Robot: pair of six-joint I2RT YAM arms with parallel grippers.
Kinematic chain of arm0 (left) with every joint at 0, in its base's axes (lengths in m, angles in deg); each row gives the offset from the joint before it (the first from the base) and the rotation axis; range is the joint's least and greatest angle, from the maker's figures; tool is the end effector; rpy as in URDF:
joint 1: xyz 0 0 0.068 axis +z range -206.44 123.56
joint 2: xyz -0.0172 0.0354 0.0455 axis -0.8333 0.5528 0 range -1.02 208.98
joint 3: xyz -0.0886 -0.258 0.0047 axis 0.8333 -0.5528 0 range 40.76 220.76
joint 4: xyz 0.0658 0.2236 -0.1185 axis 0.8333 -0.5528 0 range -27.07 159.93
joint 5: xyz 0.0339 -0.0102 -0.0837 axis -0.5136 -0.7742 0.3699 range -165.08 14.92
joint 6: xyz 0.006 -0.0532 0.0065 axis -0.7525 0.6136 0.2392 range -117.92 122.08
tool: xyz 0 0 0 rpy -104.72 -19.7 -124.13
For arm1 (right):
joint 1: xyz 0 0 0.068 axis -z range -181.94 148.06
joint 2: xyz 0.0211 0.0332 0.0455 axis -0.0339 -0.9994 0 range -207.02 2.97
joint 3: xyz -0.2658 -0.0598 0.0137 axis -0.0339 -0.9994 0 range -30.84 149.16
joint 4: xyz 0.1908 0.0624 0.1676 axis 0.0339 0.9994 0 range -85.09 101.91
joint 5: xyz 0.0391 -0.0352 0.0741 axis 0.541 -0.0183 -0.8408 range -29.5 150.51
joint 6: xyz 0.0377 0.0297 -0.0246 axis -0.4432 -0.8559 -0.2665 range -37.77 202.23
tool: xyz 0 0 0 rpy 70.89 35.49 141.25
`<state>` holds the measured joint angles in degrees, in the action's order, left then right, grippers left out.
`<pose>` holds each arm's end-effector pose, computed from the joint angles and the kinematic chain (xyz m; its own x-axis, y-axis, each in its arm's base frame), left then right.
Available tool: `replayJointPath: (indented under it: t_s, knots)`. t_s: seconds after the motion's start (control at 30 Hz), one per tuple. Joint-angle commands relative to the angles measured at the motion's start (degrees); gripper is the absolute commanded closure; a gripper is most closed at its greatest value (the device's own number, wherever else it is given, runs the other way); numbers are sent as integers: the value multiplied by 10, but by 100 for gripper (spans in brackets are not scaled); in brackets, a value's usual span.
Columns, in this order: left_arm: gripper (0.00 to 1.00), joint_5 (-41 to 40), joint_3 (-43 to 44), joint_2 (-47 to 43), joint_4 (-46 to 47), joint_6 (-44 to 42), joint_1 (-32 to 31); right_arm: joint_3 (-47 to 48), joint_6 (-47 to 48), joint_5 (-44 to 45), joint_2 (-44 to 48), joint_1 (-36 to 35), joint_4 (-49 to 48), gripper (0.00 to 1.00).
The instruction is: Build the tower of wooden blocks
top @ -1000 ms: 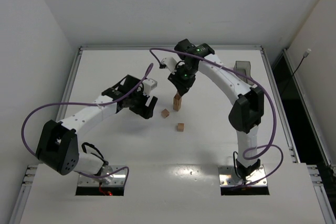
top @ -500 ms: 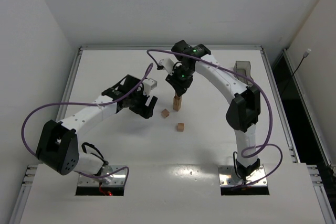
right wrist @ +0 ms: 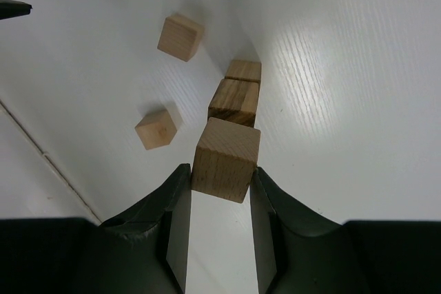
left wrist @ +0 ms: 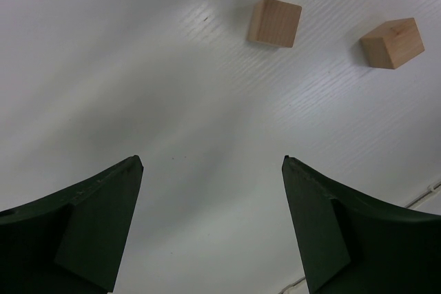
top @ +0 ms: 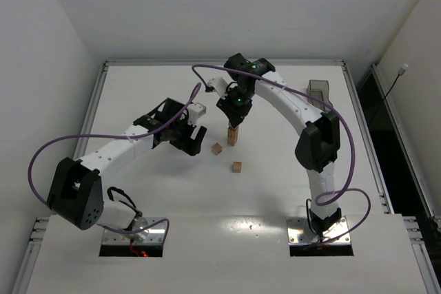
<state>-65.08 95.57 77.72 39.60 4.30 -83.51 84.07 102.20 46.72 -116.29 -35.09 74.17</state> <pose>0.2469 -0.1331 0.2394 -0.7431 0.3369 -0.5782 0.5101 0.8445 -0.1634 0.3541 0.2415 0.2809 -0.5544 -0.7582 -0.3432 -0.8264 0.5505 0.1186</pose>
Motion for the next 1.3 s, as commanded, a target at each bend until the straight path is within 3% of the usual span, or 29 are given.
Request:
replayJointPath:
  t_s: [0.0, 0.3, 0.77, 1.27]
  knots:
    - [21, -1, 11, -16, 10, 6, -1, 26, -4, -12, -10, -3, 0, 98]
    - [21, -1, 11, -16, 10, 6, -1, 26, -4, -12, -10, -3, 0, 98]
    - [21, -1, 6, -21, 10, 6, -1, 31, -4, -18, -15, -3, 5, 82]
    - [21, -1, 6, -21, 10, 6, -1, 31, -4, -12, -20, -3, 5, 78]
